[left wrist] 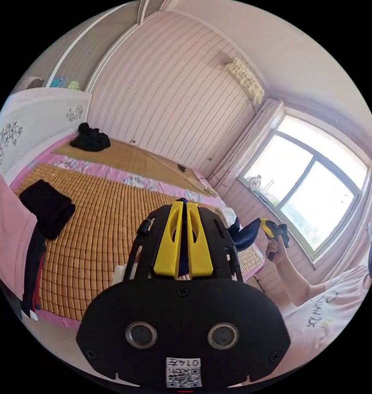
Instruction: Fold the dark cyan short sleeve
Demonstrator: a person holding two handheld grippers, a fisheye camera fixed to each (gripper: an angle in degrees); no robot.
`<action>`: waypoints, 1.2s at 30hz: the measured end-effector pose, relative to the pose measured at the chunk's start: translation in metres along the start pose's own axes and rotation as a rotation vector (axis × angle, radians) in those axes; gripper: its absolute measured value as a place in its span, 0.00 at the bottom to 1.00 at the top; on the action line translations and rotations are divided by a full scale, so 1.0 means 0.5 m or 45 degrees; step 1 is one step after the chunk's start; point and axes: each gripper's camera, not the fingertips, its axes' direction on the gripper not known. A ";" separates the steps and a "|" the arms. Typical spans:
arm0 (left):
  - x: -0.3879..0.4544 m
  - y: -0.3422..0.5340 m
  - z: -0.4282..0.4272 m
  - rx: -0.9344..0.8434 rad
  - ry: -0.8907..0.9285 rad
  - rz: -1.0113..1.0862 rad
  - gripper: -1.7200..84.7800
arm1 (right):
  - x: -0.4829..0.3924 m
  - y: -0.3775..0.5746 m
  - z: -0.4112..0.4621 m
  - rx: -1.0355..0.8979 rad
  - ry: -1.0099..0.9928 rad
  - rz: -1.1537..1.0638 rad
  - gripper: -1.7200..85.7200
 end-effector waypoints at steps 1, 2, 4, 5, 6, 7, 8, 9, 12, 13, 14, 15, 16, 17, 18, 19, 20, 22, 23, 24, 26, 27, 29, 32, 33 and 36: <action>0.021 -0.028 -0.059 0.100 0.044 0.035 0.01 | -0.056 -0.025 -0.027 0.057 -0.048 -0.100 0.03; 0.031 -0.040 -0.088 0.148 0.064 0.047 0.01 | -0.085 -0.035 -0.042 0.082 -0.063 -0.150 0.03; 0.069 -0.078 -0.205 0.284 0.133 0.086 0.01 | -0.196 -0.065 -0.110 0.176 -0.079 -0.339 0.03; 0.080 -0.083 -0.233 0.305 0.141 0.097 0.01 | -0.222 -0.069 -0.129 0.201 -0.073 -0.379 0.03; 0.106 -0.089 -0.288 0.345 0.153 0.149 0.01 | -0.272 -0.073 -0.165 0.246 -0.021 -0.427 0.03; 0.135 -0.088 -0.337 0.375 0.163 0.221 0.01 | -0.318 -0.072 -0.200 0.285 0.041 -0.455 0.03; 0.150 -0.086 -0.360 0.385 0.162 0.255 0.01 | -0.340 -0.070 -0.216 0.294 0.048 -0.485 0.03; 0.178 -0.080 -0.398 0.396 0.142 0.318 0.01 | -0.382 -0.065 -0.240 0.290 0.079 -0.525 0.02; 0.230 -0.059 -0.501 0.553 0.105 0.415 0.01 | -0.476 -0.035 -0.275 0.296 0.120 -0.693 0.02; 0.244 -0.056 -0.545 0.613 0.108 0.443 0.01 | -0.513 -0.021 -0.290 0.308 0.064 -0.766 0.02; 0.250 -0.056 -0.565 0.644 0.112 0.458 0.01 | -0.532 -0.015 -0.298 0.315 0.037 -0.803 0.02; 0.262 -0.056 -0.604 0.708 0.117 0.491 0.01 | -0.569 -0.003 -0.313 0.345 -0.005 -0.874 0.02; 0.274 -0.061 -0.638 0.757 0.114 0.523 0.01 | -0.606 0.006 -0.328 0.373 -0.049 -0.943 0.02; 0.278 -0.064 -0.653 0.780 0.120 0.532 0.01 | -0.624 0.008 -0.333 0.374 -0.066 -0.968 0.02; 0.284 -0.071 -0.679 0.825 0.148 0.552 0.01 | -0.655 0.005 -0.340 0.364 -0.075 -0.976 0.02; 0.287 -0.079 -0.696 0.856 0.134 0.569 0.01 | -0.679 -0.002 -0.341 0.344 -0.086 -0.987 0.02; 0.288 -0.084 -0.701 0.867 0.101 0.570 0.01 | -0.689 -0.006 -0.340 0.340 -0.089 -0.998 0.02; 0.265 -0.116 -0.683 0.838 0.026 0.520 0.01 | -0.700 -0.039 -0.315 0.296 -0.006 -0.998 0.02; 0.252 -0.128 -0.669 0.806 0.022 0.494 0.01 | -0.695 -0.052 -0.302 0.275 0.027 -0.985 0.02; 0.221 -0.156 -0.626 0.714 0.011 0.425 0.01 | -0.672 -0.085 -0.266 0.206 0.103 -0.925 0.02; 0.150 -0.201 -0.536 0.537 0.022 0.282 0.01 | -0.609 -0.137 -0.193 0.079 0.270 -0.794 0.02; 0.093 -0.228 -0.461 0.392 0.012 0.173 0.01 | -0.549 -0.167 -0.137 -0.013 0.427 -0.696 0.02; 0.020 -0.247 -0.343 0.210 -0.099 0.049 0.01 | -0.442 -0.199 -0.061 -0.113 0.617 -0.531 0.02; -0.040 -0.248 -0.184 0.000 -0.285 -0.041 0.01 | -0.291 -0.231 0.013 -0.164 0.585 -0.212 0.02; -0.045 -0.259 -0.156 0.010 -0.247 -0.064 0.01 | -0.271 -0.251 0.028 -0.152 0.610 -0.150 0.02; -0.016 -0.310 -0.160 0.208 -0.128 -0.029 0.01 | -0.332 -0.309 0.017 0.065 0.601 -0.261 0.02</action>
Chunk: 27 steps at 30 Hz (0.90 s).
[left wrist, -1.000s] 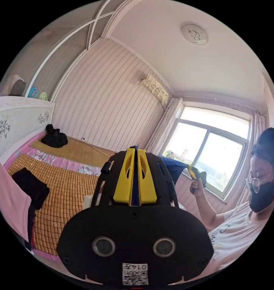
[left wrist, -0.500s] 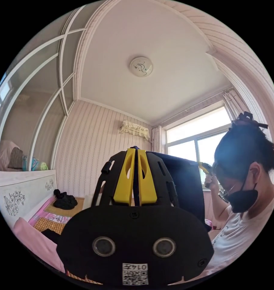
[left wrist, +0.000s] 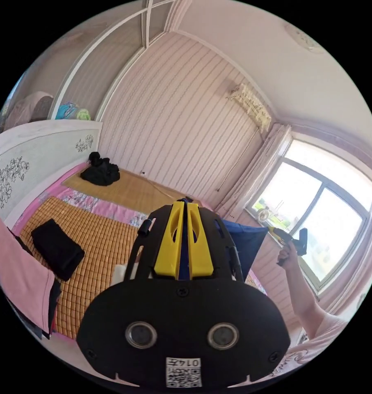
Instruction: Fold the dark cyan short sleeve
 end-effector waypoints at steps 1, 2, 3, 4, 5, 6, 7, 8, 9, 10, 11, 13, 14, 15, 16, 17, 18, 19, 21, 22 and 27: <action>0.023 -0.018 -0.011 0.092 0.005 0.073 0.01 | -0.026 -0.026 -0.029 0.115 -0.046 -0.054 0.02; 0.035 -0.025 -0.014 0.126 0.000 0.116 0.01 | -0.037 -0.037 -0.043 0.163 -0.065 -0.081 0.02; 0.055 -0.032 -0.013 0.148 -0.021 0.204 0.01 | -0.058 -0.052 -0.063 0.230 -0.093 -0.140 0.02; 0.070 -0.029 -0.002 0.134 -0.051 0.304 0.01 | -0.071 -0.058 -0.073 0.264 -0.120 -0.209 0.02; 0.075 -0.023 0.007 0.122 -0.066 0.352 0.01 | -0.074 -0.057 -0.075 0.273 -0.124 -0.243 0.02; 0.076 -0.004 0.031 0.078 -0.099 0.424 0.01 | -0.073 -0.045 -0.071 0.282 -0.099 -0.297 0.02; 0.065 0.023 0.065 0.017 -0.121 0.454 0.01 | -0.057 -0.023 -0.056 0.270 -0.051 -0.307 0.02; 0.056 0.040 0.087 -0.023 -0.129 0.461 0.01 | -0.045 -0.009 -0.045 0.255 -0.031 -0.301 0.02; 0.030 0.076 0.137 -0.121 -0.152 0.458 0.01 | -0.013 0.023 -0.014 0.193 0.003 -0.274 0.02; -0.007 0.117 0.191 -0.227 -0.165 0.413 0.01 | 0.028 0.061 0.022 0.121 0.044 -0.218 0.02; -0.029 0.140 0.219 -0.279 -0.160 0.376 0.01 | 0.051 0.082 0.043 0.081 0.061 -0.188 0.02; -0.127 0.248 0.340 -0.505 -0.117 0.178 0.01 | 0.148 0.174 0.136 -0.120 0.147 -0.041 0.02; -0.151 0.280 0.370 -0.566 -0.109 0.135 0.01 | 0.173 0.199 0.161 -0.182 0.182 -0.001 0.02; -0.195 0.346 0.429 -0.687 -0.122 0.058 0.01 | 0.219 0.253 0.211 -0.307 0.250 0.076 0.02; -0.239 0.416 0.482 -0.804 -0.146 -0.028 0.01 | 0.262 0.306 0.256 -0.429 0.283 0.154 0.02; -0.259 0.450 0.503 -0.849 -0.156 -0.069 0.01 | 0.281 0.332 0.276 -0.482 0.284 0.195 0.02; -0.294 0.512 0.539 -0.930 -0.176 -0.146 0.01 | 0.312 0.378 0.309 -0.574 0.277 0.262 0.02; -0.321 0.567 0.567 -0.993 -0.204 -0.214 0.01 | 0.336 0.415 0.332 -0.624 0.287 0.314 0.02; -0.350 0.634 0.600 -1.092 -0.238 -0.292 0.01 | 0.365 0.459 0.359 -0.703 0.315 0.378 0.02; -0.363 0.667 0.618 -1.152 -0.266 -0.316 0.01 | 0.382 0.481 0.372 -0.757 0.329 0.416 0.02; -0.364 0.740 0.682 -1.321 -0.271 -0.204 0.01 | 0.413 0.531 0.389 -0.882 0.350 0.446 0.02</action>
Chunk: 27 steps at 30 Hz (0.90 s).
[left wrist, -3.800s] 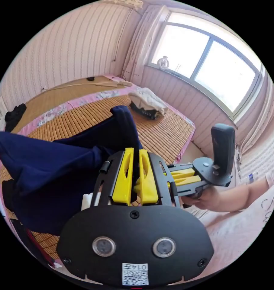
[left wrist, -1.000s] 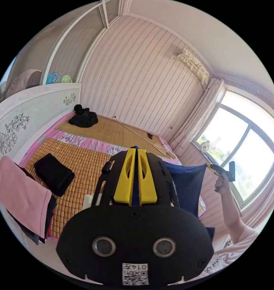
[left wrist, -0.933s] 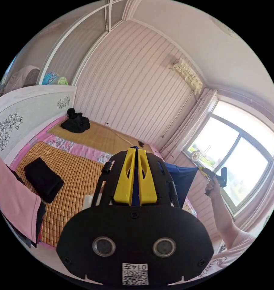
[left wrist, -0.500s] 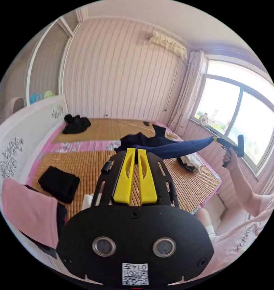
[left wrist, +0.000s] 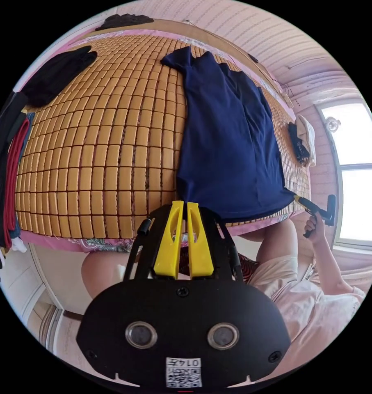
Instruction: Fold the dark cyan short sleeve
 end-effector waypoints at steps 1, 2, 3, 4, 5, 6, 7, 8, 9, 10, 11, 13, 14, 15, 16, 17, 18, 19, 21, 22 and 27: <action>0.006 -0.004 0.014 -0.010 -0.001 0.022 0.01 | 0.003 0.005 0.004 -0.017 0.007 -0.013 0.02; 0.009 -0.005 0.020 -0.010 0.002 0.032 0.01 | 0.004 0.008 0.006 -0.024 0.011 -0.019 0.02; 0.014 -0.008 0.032 -0.011 0.015 0.048 0.01 | 0.005 0.012 0.009 -0.039 0.008 -0.033 0.02; 0.018 -0.012 0.044 -0.011 0.023 0.059 0.01 | 0.004 0.016 0.012 -0.049 0.003 -0.045 0.02; 0.020 -0.014 0.050 -0.017 0.022 0.061 0.01 | 0.004 0.017 0.014 -0.055 0.004 -0.048 0.02; 0.024 -0.019 0.064 -0.031 0.016 0.070 0.01 | 0.001 0.018 0.018 -0.071 0.005 -0.056 0.02; 0.027 -0.025 0.078 -0.042 0.007 0.078 0.01 | -0.002 0.019 0.024 -0.086 0.010 -0.066 0.02; 0.028 -0.028 0.085 -0.046 0.005 0.077 0.01 | -0.004 0.018 0.028 -0.095 0.013 -0.073 0.02; 0.027 -0.035 0.099 -0.059 0.007 0.063 0.02 | -0.007 0.017 0.036 -0.118 0.022 -0.088 0.02; 0.027 -0.042 0.109 -0.054 0.010 0.059 0.02 | -0.009 0.013 0.044 -0.143 0.024 -0.103 0.02; 0.027 -0.044 0.113 -0.046 0.007 0.054 0.02 | -0.010 0.011 0.048 -0.154 0.020 -0.112 0.03; 0.020 -0.054 0.128 -0.012 -0.011 0.008 0.02 | -0.009 -0.003 0.059 -0.209 0.010 -0.118 0.03; 0.017 -0.055 0.131 -0.001 -0.013 -0.002 0.02 | -0.009 -0.006 0.060 -0.221 0.010 -0.122 0.03; 0.012 -0.058 0.139 0.018 -0.015 -0.024 0.02 | -0.011 -0.014 0.062 -0.240 0.017 -0.140 0.04; 0.004 -0.062 0.149 0.023 -0.011 -0.053 0.02 | -0.013 -0.024 0.060 -0.246 0.047 -0.157 0.05; 0.001 -0.065 0.154 0.024 -0.005 -0.068 0.02 | -0.015 -0.029 0.057 -0.239 0.064 -0.168 0.06; -0.003 -0.072 0.164 0.023 0.007 -0.089 0.02 | -0.020 -0.040 0.048 -0.198 0.086 -0.202 0.08; -0.002 -0.084 0.172 0.029 0.017 -0.098 0.03 | -0.025 -0.056 0.036 -0.148 0.091 -0.221 0.10; 0.011 -0.112 0.183 0.033 0.024 -0.085 0.03 | -0.030 -0.089 0.021 -0.100 0.070 -0.231 0.12; 0.028 -0.138 0.190 0.037 0.019 -0.050 0.03 | -0.036 -0.116 0.013 -0.061 0.064 -0.245 0.12; 0.153 -0.281 0.228 0.070 0.065 0.193 0.04 | -0.078 -0.263 0.003 0.054 0.094 -0.296 0.12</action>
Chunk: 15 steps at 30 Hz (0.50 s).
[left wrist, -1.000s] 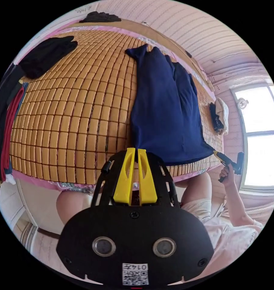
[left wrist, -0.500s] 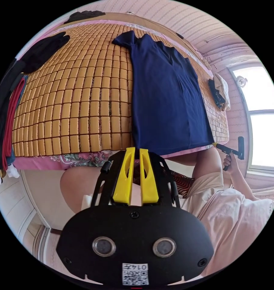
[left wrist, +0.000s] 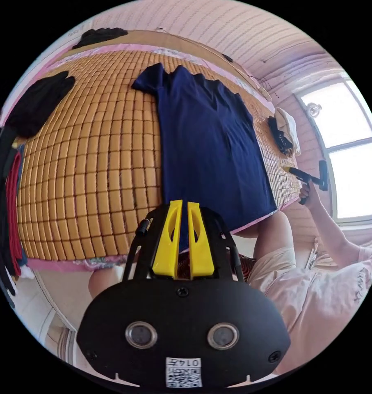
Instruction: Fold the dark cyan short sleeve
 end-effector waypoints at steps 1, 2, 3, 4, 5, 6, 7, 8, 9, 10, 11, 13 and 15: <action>0.035 -0.046 0.021 0.001 0.013 0.075 0.04 | 0.000 -0.046 0.005 0.023 0.039 0.010 0.12; 0.053 -0.069 0.033 0.002 0.022 0.113 0.04 | 0.001 -0.070 0.009 0.033 0.060 0.021 0.12; 0.090 -0.115 0.059 0.001 0.040 0.194 0.04 | 0.006 -0.119 0.018 0.061 0.118 0.064 0.12; 0.125 -0.160 0.090 -0.008 0.063 0.263 0.04 | 0.010 -0.166 0.029 0.108 0.157 0.103 0.12; 0.143 -0.182 0.106 -0.011 0.079 0.297 0.04 | 0.012 -0.188 0.035 0.136 0.164 0.118 0.12; 0.175 -0.221 0.139 -0.019 0.103 0.358 0.05 | 0.016 -0.230 0.052 0.166 0.170 0.137 0.12; 0.206 -0.257 0.173 -0.032 0.119 0.407 0.05 | 0.020 -0.267 0.073 0.184 0.158 0.155 0.12; 0.220 -0.273 0.189 -0.037 0.129 0.430 0.05 | 0.023 -0.283 0.083 0.195 0.145 0.161 0.12; 0.245 -0.303 0.218 -0.047 0.149 0.467 0.05 | 0.027 -0.310 0.102 0.209 0.138 0.167 0.12; 0.266 -0.328 0.243 -0.045 0.170 0.496 0.05 | 0.029 -0.332 0.121 0.213 0.144 0.162 0.12; 0.275 -0.338 0.254 -0.040 0.182 0.508 0.05 | 0.030 -0.341 0.129 0.216 0.152 0.155 0.12; 0.300 -0.376 0.293 -0.056 0.231 0.541 0.05 | 0.032 -0.365 0.156 0.217 0.154 0.096 0.11; 0.314 -0.400 0.317 -0.065 0.247 0.562 0.04 | 0.038 -0.371 0.174 0.190 0.139 0.053 0.07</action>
